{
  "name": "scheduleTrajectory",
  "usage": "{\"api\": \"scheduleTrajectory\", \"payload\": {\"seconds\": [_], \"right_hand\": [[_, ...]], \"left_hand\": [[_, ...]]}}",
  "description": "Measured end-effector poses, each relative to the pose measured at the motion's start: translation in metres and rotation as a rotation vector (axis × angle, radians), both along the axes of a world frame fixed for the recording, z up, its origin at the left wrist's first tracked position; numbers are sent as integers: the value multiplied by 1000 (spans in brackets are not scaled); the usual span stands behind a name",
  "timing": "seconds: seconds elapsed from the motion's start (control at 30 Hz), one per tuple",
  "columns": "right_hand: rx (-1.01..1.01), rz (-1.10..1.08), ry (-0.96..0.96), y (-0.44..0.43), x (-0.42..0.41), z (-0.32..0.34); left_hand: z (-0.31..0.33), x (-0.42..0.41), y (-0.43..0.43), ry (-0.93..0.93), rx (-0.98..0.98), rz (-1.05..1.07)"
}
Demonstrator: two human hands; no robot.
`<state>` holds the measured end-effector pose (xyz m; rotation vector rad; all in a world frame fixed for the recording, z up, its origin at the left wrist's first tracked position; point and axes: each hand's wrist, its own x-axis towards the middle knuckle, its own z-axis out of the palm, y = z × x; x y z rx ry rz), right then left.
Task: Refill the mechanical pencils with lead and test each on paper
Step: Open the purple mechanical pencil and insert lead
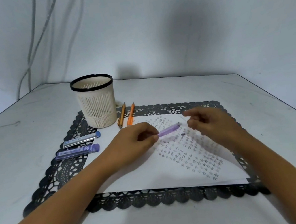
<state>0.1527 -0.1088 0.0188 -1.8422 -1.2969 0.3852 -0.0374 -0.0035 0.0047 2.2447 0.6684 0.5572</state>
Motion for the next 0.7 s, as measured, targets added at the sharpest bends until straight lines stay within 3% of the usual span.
{"api": "scheduleTrajectory", "payload": {"seconds": [0.17,0.4,0.5,0.7], "right_hand": [[84,34,436,-5,-2,4],[144,62,869,-2,-7,7],[186,76,936,-3,-8,8],[289,104,859,-4,-14,8]], "left_hand": [[3,1,-3,-110,-203,-3],[4,0,-7,-118,-242,-2],[5,1,-7,-123,-245,1],[3,0,-7,-126,-265,16]]}}
